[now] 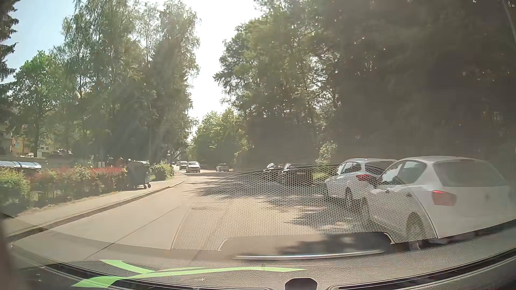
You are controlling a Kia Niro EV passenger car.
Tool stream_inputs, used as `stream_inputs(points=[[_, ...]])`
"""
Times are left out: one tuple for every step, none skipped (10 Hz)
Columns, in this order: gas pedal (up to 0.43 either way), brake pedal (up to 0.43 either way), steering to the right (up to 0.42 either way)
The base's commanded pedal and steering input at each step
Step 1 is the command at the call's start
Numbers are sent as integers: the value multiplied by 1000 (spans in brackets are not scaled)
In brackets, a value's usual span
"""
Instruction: Follow the waypoints while adhering to traffic rules and regulations
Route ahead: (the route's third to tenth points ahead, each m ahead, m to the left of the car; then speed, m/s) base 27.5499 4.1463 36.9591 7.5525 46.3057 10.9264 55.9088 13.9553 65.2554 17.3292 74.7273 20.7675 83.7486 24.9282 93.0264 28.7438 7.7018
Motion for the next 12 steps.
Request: stream_inputs(points=[[157,0,-26],[157,0,-26],[157,0,-26],[157,0,-26],[157,0,-26],[157,0,-26],[157,0,-26],[157,0,-26],[157,0,-26],[157,0,-25],[157,0,-26],[157,0,-26]])
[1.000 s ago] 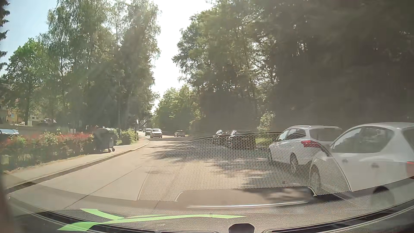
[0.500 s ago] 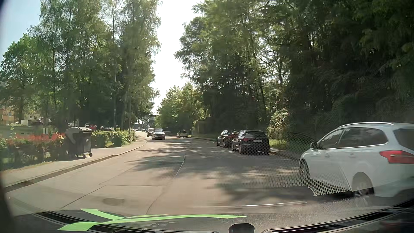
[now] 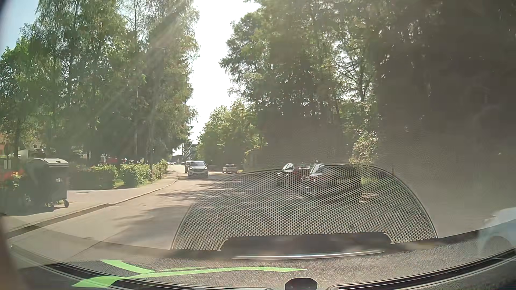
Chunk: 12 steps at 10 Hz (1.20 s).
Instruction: Follow the waypoints while adhering to traffic rules and regulations
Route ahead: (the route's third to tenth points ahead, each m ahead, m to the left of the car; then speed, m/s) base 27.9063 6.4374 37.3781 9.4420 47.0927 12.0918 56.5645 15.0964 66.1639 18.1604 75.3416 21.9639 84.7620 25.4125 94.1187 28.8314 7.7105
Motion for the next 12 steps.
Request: stream_inputs(points=[[157,0,-28],[157,0,-31],[157,0,-36],[157,0,-38],[157,0,-40],[157,0,-42],[157,0,-43],[157,0,-43],[157,0,-44],[157,0,-44],[157,0,-45],[157,0,-45]])
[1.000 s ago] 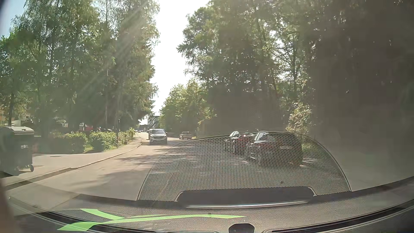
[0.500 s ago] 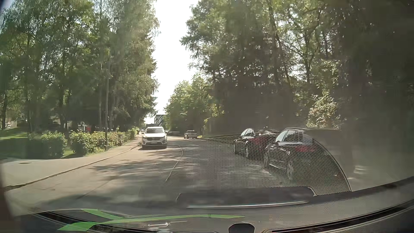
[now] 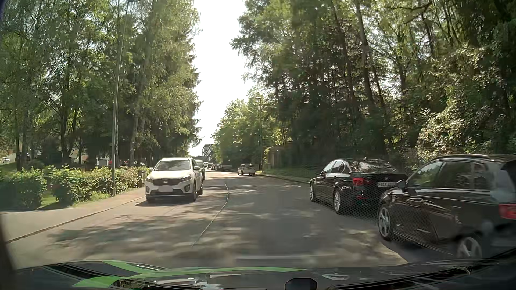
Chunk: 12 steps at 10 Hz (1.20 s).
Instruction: Follow the waypoints while adhering to traffic rules and regulations
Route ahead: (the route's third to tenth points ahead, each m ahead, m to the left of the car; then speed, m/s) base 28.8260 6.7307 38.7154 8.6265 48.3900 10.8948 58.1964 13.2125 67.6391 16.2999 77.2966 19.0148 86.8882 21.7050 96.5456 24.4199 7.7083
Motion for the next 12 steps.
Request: stream_inputs(points=[[157,0,-45],[157,0,-45],[157,0,-45],[157,0,-45],[157,0,-45],[157,0,-45],[157,0,-45],[157,0,-45],[157,0,-45],[157,0,-45],[157,0,-44],[157,0,-43]])
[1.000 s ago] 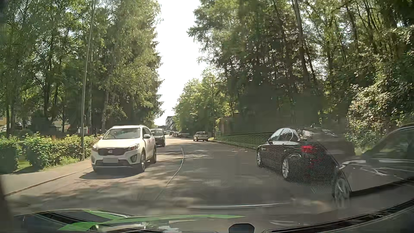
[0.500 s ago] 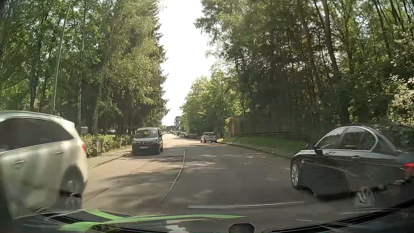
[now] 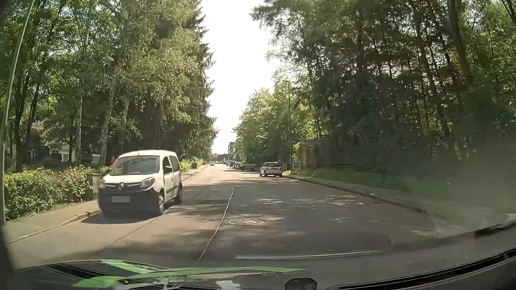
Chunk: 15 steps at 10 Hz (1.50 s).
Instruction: Follow the waypoints while adhering to traffic rules and regulations
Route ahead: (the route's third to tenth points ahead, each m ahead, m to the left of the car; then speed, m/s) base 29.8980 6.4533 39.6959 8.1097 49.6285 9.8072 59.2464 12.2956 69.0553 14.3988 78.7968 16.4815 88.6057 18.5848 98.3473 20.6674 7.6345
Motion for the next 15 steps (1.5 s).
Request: stream_inputs(points=[[157,0,-41],[157,0,-39],[157,0,-39],[157,0,-39],[157,0,-38],[157,0,-37],[157,0,-35],[157,0,-35],[157,0,-35],[157,0,-35],[157,0,-33],[157,0,-32],[157,0,-32],[157,0,-32],[157,0,-32]])
